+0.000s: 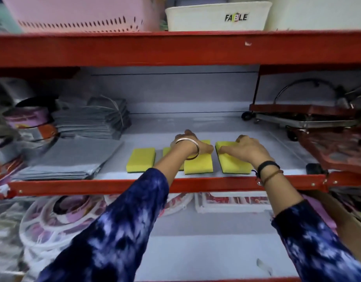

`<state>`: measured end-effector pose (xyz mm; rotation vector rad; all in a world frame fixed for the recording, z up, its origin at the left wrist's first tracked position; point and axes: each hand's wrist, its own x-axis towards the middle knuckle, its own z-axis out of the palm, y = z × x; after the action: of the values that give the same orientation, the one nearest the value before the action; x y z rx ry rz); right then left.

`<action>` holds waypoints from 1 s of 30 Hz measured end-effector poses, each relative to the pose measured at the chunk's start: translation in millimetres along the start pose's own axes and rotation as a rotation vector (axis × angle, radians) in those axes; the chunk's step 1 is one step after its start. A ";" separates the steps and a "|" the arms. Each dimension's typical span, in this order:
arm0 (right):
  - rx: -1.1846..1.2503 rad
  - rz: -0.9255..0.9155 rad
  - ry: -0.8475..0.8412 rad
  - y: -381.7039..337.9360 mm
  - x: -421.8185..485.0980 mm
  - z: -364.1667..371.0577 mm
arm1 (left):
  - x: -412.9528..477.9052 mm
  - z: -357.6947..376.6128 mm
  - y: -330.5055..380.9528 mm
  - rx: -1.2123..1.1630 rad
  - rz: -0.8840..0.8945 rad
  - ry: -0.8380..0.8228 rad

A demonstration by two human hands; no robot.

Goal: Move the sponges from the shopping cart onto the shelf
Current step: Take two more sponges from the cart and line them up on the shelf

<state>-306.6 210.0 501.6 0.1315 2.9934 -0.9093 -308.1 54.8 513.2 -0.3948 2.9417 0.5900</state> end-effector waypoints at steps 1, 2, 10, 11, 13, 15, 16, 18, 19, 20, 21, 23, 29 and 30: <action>-0.007 0.013 -0.009 0.8 6.6 2.1 | 5.7 2.1 3.1 0.016 -0.008 -0.006; -0.013 0.026 -0.018 1.8 12.5 4.8 | 10.3 4.8 5.9 0.029 -0.012 -0.006; -0.074 0.076 -0.085 11.4 39.5 25.9 | 32.9 34.5 17.0 0.134 0.017 0.058; -0.081 0.083 -0.087 12.5 40.2 28.3 | 34.6 37.6 15.9 0.145 0.033 0.062; -0.089 0.091 -0.087 14.5 39.8 30.4 | 34.1 40.5 13.6 0.168 0.069 0.068; -0.091 0.087 -0.081 16.1 39.7 29.8 | 30.8 38.8 12.4 0.184 0.112 0.098; -0.096 0.083 -0.075 17.4 40.0 28.6 | 29.7 37.0 11.6 0.190 0.133 0.116; -0.116 0.061 -0.057 21.3 39.7 25.3 | 28.6 33.3 9.2 0.221 0.177 0.122; -0.122 0.038 -0.051 24.2 38.9 23.6 | 28.5 32.8 7.5 0.248 0.202 0.099; -0.120 0.011 -0.053 26.9 38.2 22.2 | 29.0 33.6 5.8 0.269 0.225 0.072; -0.120 -0.014 -0.066 29.5 36.3 21.2 | 27.5 34.8 4.1 0.291 0.247 0.044; -0.135 -0.048 -0.110 32.9 30.1 19.8 | 22.4 38.1 1.1 0.325 0.284 0.016; -0.108 -0.036 -0.119 34.8 12.3 16.2 | 9.2 42.7 -3.5 0.304 0.359 0.013; -0.113 -0.035 -0.122 35.5 10.3 15.9 | 6.6 43.4 -4.0 0.298 0.366 0.014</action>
<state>-314.2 231.4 468.3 0.0223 2.9333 -0.7197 -310.6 66.8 470.9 0.1733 3.0657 0.1702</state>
